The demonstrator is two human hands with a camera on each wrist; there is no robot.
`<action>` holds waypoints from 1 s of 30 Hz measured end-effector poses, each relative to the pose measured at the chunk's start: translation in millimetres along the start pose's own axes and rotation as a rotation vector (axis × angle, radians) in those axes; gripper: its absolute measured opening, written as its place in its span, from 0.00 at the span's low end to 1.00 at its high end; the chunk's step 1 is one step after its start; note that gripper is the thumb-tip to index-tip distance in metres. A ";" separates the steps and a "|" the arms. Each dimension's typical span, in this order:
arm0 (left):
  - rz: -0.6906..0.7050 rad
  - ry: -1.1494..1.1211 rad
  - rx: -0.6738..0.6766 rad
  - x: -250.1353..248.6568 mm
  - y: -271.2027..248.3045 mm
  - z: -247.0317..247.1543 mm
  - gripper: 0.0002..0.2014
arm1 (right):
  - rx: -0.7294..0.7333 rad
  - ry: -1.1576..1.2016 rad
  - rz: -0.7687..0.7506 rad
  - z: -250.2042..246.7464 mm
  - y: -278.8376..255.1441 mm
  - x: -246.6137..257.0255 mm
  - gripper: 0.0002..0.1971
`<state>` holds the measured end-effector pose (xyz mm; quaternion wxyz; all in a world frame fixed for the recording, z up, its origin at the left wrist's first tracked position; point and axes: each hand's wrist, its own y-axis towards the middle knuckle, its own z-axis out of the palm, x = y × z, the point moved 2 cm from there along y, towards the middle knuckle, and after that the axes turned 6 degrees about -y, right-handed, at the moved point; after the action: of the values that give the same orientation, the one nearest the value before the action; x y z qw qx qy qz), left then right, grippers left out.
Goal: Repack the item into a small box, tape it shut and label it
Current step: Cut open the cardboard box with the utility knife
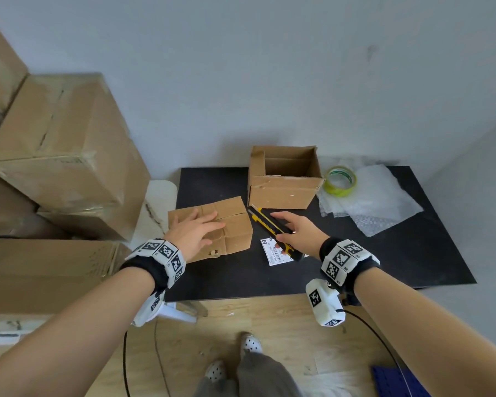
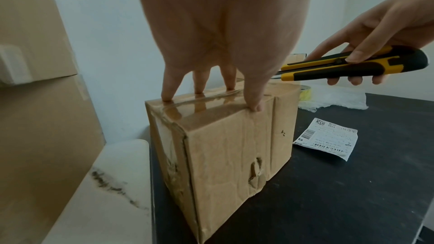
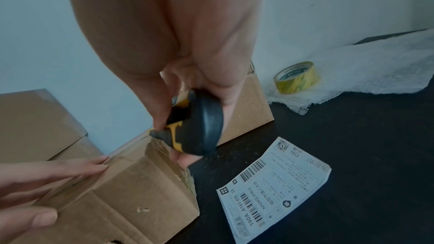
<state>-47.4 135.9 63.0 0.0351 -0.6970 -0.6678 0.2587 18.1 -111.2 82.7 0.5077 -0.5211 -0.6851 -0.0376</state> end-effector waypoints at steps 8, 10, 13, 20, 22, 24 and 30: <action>0.034 -0.059 0.002 4.8 -0.1 -5.2 0.27 | -0.003 -0.010 -0.001 -2.4 5.0 3.3 0.27; 0.039 -0.052 -0.003 5.7 -0.7 -4.2 0.26 | 0.004 -0.015 0.001 -2.4 3.8 1.7 0.27; 0.050 -0.043 -0.009 6.9 -1.4 -3.1 0.26 | 0.026 -0.020 0.008 -2.5 2.4 -0.9 0.28; 0.065 -0.030 -0.023 6.7 -3.0 -0.4 0.26 | 0.011 0.007 -0.006 -1.9 9.4 1.1 0.27; 0.066 -0.023 -0.021 6.8 -3.2 0.6 0.26 | -0.001 0.016 -0.007 -1.6 10.7 1.1 0.27; 0.069 -0.026 -0.020 6.9 -3.4 -0.1 0.27 | 0.006 0.018 -0.004 -1.6 11.4 1.2 0.27; 0.018 -0.053 -0.160 9.4 -2.3 -9.2 0.36 | -0.002 0.014 0.008 -2.3 13.9 2.1 0.27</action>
<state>-46.0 147.8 68.9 -0.0407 -0.6964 -0.6808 0.2234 30.2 -104.9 78.7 0.5120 -0.5239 -0.6795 -0.0400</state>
